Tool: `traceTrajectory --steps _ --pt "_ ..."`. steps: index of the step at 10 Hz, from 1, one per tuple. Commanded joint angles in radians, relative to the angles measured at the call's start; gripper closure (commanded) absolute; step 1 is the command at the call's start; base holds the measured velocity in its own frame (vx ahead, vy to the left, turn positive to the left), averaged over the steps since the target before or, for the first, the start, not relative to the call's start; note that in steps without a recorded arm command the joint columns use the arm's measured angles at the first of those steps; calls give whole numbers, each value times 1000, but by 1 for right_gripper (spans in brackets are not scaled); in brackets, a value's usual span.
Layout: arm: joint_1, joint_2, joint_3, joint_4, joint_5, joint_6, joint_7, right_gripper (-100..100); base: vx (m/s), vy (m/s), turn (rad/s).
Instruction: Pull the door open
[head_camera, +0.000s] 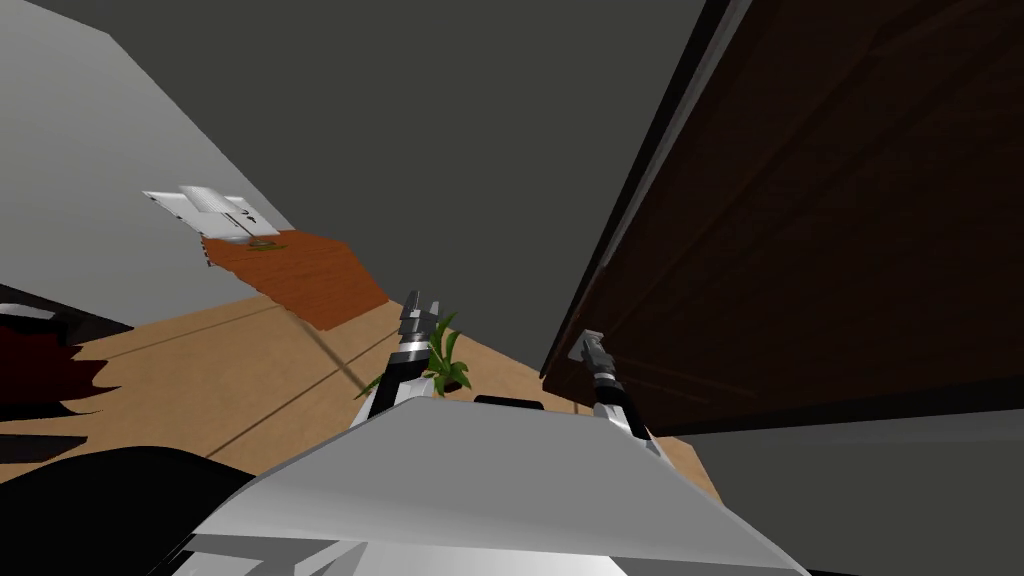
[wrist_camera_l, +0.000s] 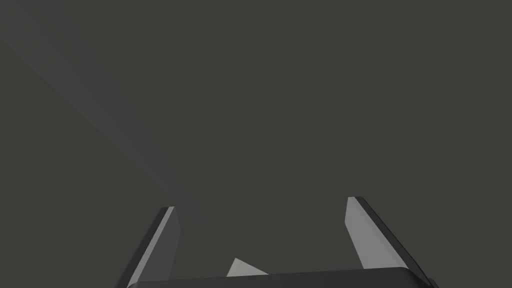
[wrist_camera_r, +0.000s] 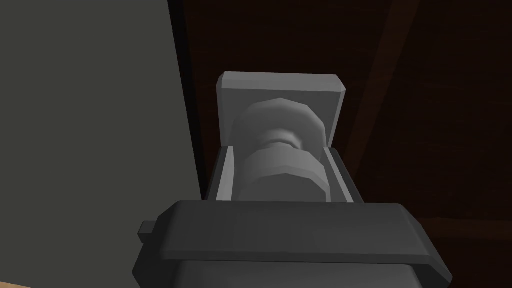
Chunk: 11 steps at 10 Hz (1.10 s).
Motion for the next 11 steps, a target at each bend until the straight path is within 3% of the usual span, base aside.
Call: traceTrajectory --steps 1,5,6,7,11 --pt "5 -26 5 3 -5 -14 -28 100 -193 0 155" --pt "21 -91 17 13 -19 -40 -89 100 -189 -2 150" --pt "18 -82 13 14 -16 -36 -77 100 -81 -4 22" --pt "27 -99 25 15 -14 -46 -95 100 -160 -55 152" --pt "43 -137 49 12 -9 -71 -130 100 -209 -42 128"
